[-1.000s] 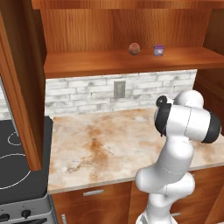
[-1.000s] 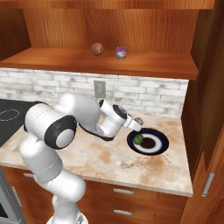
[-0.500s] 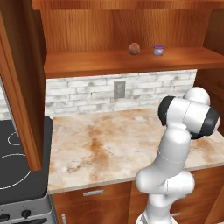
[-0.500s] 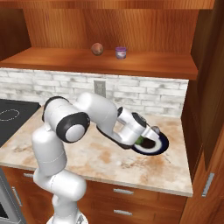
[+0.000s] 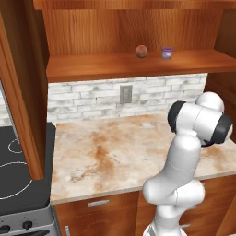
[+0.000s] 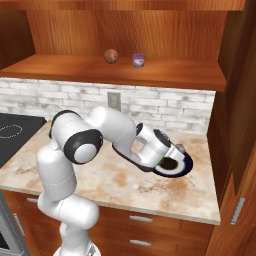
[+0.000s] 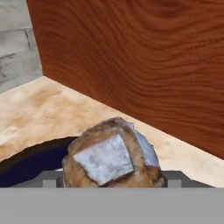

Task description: Pick the avocado and bread from the counter and place them on the plate. Then pick the jam from the cabinet and place it next to the plate. Lastly close the cabinet door.

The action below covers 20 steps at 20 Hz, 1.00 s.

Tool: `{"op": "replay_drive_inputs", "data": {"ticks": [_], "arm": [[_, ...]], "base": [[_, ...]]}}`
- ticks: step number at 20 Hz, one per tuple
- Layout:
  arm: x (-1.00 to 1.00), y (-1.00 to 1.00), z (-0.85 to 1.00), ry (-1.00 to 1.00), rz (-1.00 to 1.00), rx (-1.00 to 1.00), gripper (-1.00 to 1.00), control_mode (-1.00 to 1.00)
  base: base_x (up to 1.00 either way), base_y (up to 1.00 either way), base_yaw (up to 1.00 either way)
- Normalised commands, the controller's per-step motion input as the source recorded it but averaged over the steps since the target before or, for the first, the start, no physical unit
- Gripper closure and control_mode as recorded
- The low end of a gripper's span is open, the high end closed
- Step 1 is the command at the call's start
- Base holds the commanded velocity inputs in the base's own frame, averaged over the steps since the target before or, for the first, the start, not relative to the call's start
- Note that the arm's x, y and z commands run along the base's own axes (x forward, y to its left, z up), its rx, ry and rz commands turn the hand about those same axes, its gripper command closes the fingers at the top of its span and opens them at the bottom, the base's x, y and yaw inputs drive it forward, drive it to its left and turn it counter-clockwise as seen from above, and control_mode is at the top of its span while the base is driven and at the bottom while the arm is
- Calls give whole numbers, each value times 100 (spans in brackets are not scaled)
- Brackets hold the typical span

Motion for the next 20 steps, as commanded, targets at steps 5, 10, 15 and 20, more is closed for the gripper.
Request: {"op": "replay_drive_inputs", "data": {"ticks": [5, 10, 15, 20], "arm": [[30, 4, 22, -5, -6, 0, -100, -100], [-11, 6, 35, -3, -4, 1, -100, -100], [-75, 35, 47, 0, 5, 0, -100, -100], [-37, 33, 86, 8, 18, 0, -100, -100]], "base": [[0, 0, 0], [0, 0, 0], [0, 0, 0], [0, 0, 0]]}}
